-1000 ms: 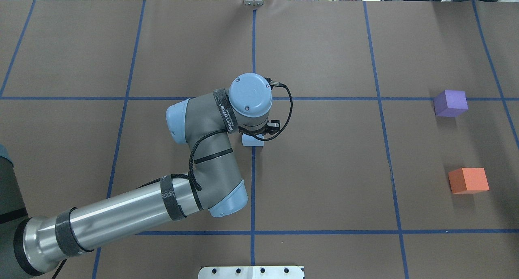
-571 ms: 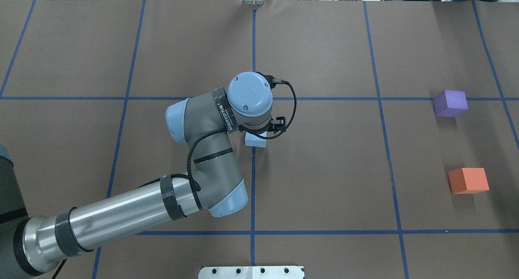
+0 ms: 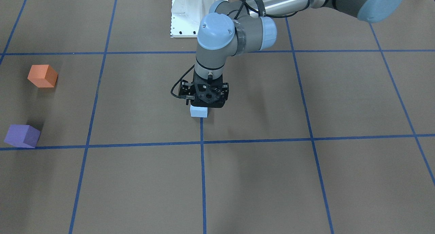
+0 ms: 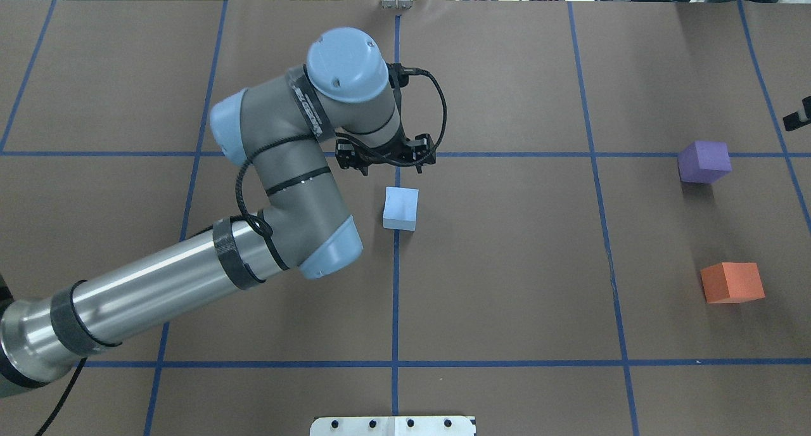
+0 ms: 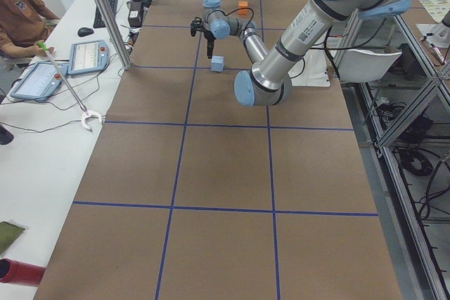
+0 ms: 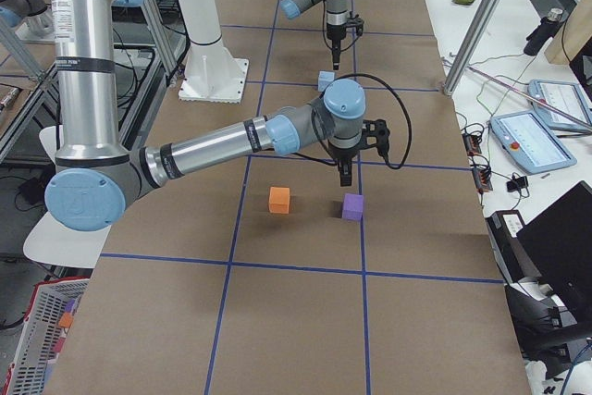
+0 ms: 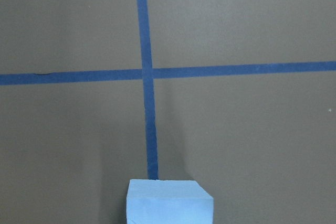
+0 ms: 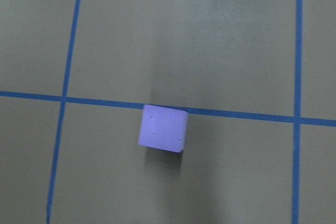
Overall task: Place blue block between orange and purple blocks
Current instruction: 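Release the cube at the center and lift the left gripper while the right arm approaches, then lower the right gripper onto the light blue cube while the left arm withdraws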
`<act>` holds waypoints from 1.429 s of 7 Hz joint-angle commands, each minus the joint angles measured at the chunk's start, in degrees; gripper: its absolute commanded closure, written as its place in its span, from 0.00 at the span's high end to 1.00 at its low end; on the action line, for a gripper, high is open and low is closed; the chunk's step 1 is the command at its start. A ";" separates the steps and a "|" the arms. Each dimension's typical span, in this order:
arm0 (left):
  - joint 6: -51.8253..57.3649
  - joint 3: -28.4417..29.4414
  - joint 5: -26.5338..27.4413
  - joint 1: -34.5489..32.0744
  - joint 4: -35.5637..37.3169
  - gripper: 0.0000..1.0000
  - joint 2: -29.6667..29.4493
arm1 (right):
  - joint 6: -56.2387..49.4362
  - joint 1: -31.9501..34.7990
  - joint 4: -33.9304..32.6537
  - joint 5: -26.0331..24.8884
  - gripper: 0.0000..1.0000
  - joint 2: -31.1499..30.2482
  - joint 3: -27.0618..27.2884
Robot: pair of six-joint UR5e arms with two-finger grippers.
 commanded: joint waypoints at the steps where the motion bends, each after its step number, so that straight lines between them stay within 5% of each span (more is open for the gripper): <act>1: 4.76 -6.30 -4.32 -4.64 5.26 1.00 4.80 | 12.36 -10.49 -13.46 -4.46 1.00 12.81 5.71; 2: 8.10 -9.38 -4.41 -6.03 5.27 1.00 9.19 | 14.94 -14.01 -26.61 -7.25 1.00 24.28 6.26; 3: 11.53 -12.11 -4.50 -7.70 5.27 1.00 13.59 | 18.53 -20.40 -33.01 -12.41 1.00 32.23 6.27; 6: 24.88 -20.11 -4.50 -13.67 5.27 1.00 27.56 | 33.30 -35.19 -29.48 -22.54 1.00 38.97 3.21; 8: 34.29 -22.59 -7.03 -19.64 5.27 1.00 34.09 | 39.72 -41.18 -17.56 -27.30 1.00 41.35 -7.04; 10: 38.98 -22.51 -7.75 -22.56 5.18 1.00 36.22 | 41.32 -43.84 -12.98 -28.72 1.00 43.81 -14.01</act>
